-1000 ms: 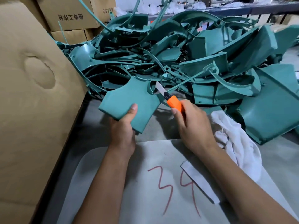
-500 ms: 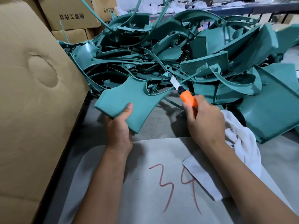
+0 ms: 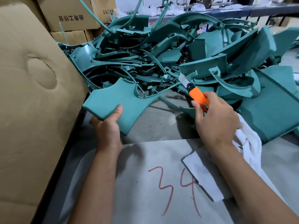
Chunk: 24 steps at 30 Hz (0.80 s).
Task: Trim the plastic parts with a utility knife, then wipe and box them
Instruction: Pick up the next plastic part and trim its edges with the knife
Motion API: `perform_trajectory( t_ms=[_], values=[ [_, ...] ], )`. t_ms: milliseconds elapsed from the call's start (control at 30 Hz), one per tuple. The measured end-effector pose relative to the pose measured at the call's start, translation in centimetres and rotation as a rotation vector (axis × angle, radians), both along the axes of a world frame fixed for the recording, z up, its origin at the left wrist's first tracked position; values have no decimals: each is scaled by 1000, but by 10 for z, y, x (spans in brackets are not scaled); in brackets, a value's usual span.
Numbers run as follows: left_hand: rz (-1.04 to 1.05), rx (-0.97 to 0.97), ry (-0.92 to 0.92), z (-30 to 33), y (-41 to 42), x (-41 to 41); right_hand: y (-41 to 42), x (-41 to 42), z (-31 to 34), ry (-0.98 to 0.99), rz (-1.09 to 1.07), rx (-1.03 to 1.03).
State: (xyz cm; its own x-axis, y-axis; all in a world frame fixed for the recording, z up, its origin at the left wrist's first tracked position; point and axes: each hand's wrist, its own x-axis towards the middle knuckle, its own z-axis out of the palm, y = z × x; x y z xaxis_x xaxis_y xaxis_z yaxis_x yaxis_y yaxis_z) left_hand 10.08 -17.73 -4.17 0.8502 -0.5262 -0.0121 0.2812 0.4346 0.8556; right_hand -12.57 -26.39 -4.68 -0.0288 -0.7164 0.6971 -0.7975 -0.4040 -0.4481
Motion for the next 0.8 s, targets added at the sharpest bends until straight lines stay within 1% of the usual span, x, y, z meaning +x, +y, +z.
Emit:
perform_trajectory(
  t_ms=[100,200,267,333,367,433,500,633,700,733,800],
  values=[
    [6,2,-54,2,2,-2,1,-1,-1,-29,0,37],
    [18,8,-90,2,1,-10,6,4,1,-75,81,26],
    [22,14,-80,2,-1,-13,13,10,1,1,209,20],
    [15,13,-22,1,-2,-16,21,19,-1,116,334,64],
    [8,15,5,1,-3,-17,24,23,-2,148,360,74],
    [2,17,33,1,-4,-17,23,26,-3,149,353,52],
    [5,10,42,1,-3,-14,18,22,-2,107,308,44],
    [25,3,53,1,-2,-6,8,7,-1,30,150,42],
    [45,8,21,1,-1,-5,6,3,0,7,82,53],
    [47,12,3,1,-1,-6,6,2,0,-14,77,49],
    [47,6,-22,2,-1,-10,9,5,2,-19,148,34]
  ],
)
